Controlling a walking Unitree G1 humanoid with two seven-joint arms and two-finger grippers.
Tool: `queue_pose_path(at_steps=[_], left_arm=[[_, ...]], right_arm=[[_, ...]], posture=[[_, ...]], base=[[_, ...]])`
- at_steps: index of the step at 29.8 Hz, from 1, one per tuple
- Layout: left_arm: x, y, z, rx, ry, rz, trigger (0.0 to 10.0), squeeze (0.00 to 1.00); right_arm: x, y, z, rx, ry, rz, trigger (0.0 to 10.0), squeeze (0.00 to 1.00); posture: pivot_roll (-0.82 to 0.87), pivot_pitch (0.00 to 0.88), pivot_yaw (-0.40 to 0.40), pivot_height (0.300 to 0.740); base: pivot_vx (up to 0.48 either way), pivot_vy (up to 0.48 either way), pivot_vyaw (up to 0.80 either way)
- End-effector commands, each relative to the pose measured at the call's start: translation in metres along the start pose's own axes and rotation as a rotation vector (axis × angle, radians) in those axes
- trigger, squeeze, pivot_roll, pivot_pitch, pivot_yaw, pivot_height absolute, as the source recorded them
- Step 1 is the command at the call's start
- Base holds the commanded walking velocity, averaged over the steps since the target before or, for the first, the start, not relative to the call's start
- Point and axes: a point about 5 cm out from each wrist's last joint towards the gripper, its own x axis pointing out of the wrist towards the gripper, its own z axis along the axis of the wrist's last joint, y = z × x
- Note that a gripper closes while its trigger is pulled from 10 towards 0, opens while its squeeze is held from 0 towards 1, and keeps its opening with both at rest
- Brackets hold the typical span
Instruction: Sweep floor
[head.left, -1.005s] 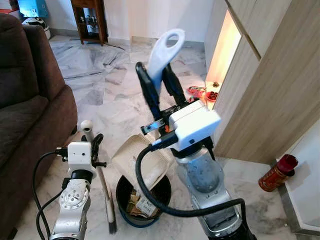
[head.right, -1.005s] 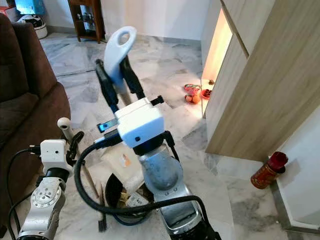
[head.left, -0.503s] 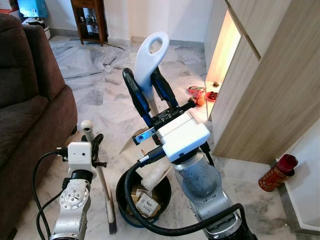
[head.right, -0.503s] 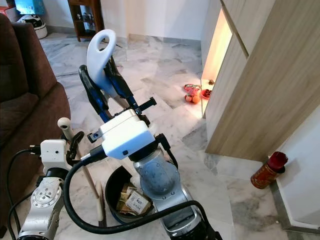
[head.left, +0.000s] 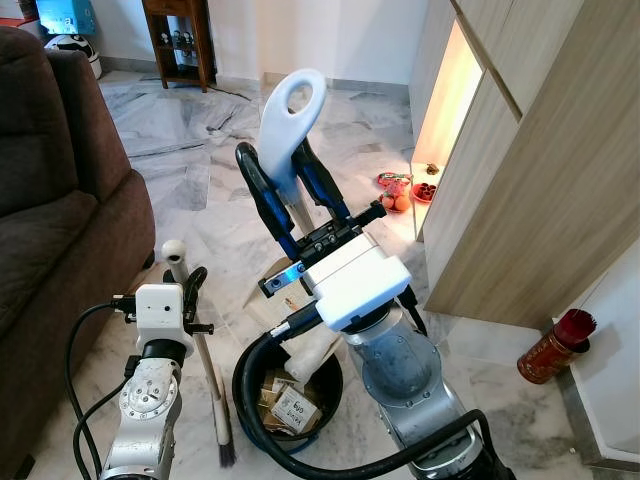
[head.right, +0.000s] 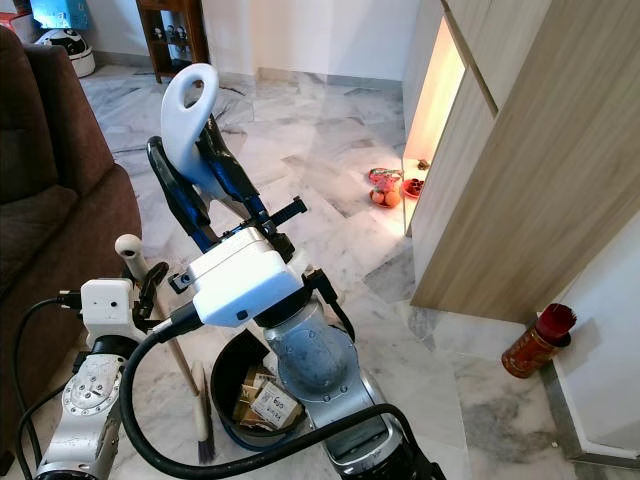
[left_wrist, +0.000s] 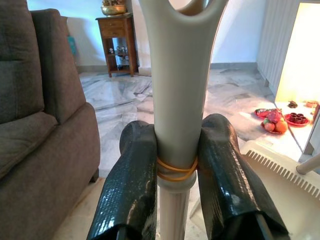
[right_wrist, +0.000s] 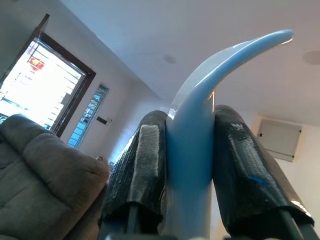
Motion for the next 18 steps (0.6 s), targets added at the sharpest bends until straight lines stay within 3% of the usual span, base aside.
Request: queue_pose_path(at_steps=[1, 18], left_arm=[[0.0034, -0.0027, 0.0065, -0.009, -0.042, -0.009, 10.0, 0.00], [0.0033, -0.0027, 0.0061, -0.010, -0.042, -0.008, 10.0, 0.00]], right_arm=[[0.0060, -0.0004, 0.0149, -0.034, -0.097, 0.018, 10.0, 0.00], [0.0051, 0.0051, 0.0137, -0.024, -0.090, 0.058, 10.0, 0.00]], posture=[[0.06, 0.035, -0.054, 0.740], [0.06, 0.038, -0.056, 0.740]], base=[[0.000, 0.000, 0.00], [0.000, 0.000, 0.00]])
